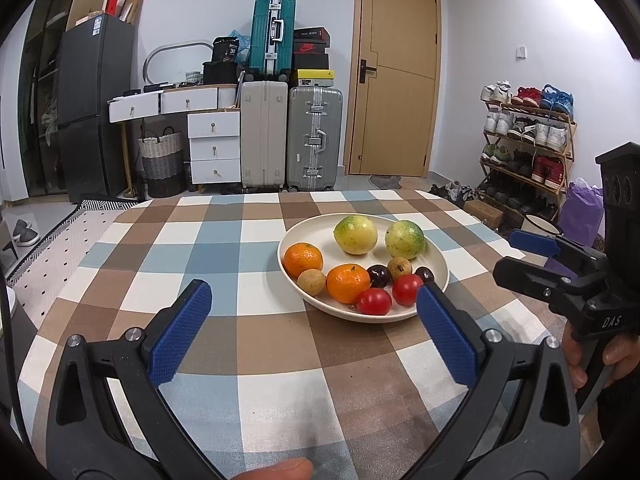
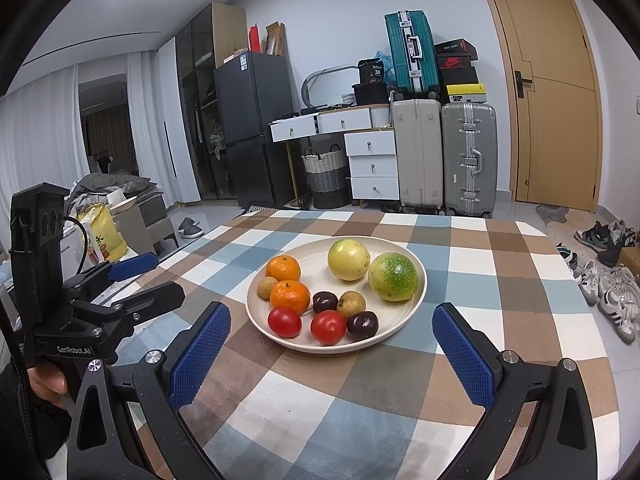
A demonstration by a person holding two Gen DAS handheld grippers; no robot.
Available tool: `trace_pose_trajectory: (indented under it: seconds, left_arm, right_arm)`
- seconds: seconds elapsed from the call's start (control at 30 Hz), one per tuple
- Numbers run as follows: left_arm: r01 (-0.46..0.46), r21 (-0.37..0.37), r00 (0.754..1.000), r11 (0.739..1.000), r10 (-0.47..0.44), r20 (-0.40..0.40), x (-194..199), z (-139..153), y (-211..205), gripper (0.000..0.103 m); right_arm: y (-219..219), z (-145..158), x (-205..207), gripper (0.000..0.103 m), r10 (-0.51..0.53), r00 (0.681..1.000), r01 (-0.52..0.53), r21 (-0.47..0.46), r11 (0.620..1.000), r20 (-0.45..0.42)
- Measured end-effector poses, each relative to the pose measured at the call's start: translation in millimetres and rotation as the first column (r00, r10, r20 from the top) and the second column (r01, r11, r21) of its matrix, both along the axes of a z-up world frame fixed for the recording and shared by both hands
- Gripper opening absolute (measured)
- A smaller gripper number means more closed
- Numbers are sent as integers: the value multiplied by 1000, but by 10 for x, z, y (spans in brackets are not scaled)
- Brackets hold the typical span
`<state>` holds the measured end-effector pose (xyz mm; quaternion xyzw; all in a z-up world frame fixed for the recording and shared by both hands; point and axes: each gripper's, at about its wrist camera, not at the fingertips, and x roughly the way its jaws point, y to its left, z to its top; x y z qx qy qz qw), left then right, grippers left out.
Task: Organize fruits
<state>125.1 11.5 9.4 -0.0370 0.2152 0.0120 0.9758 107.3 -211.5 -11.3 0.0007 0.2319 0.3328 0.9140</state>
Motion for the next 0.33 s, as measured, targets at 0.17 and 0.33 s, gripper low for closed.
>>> trace_pose_trajectory:
  seconds: [0.17,0.33]
  left_arm:
    - [6,-1,1000,1000,-6,6,-15,-4,-6,102]
    - [11,13,1000,1000,-11,17,-19,-21,-43,102]
  right_arm:
    - [23,-10,-7,103,7,1000,-7,-14,1000,7]
    - [62,-8,-34,103,19,1000,-19,-33,999,15]
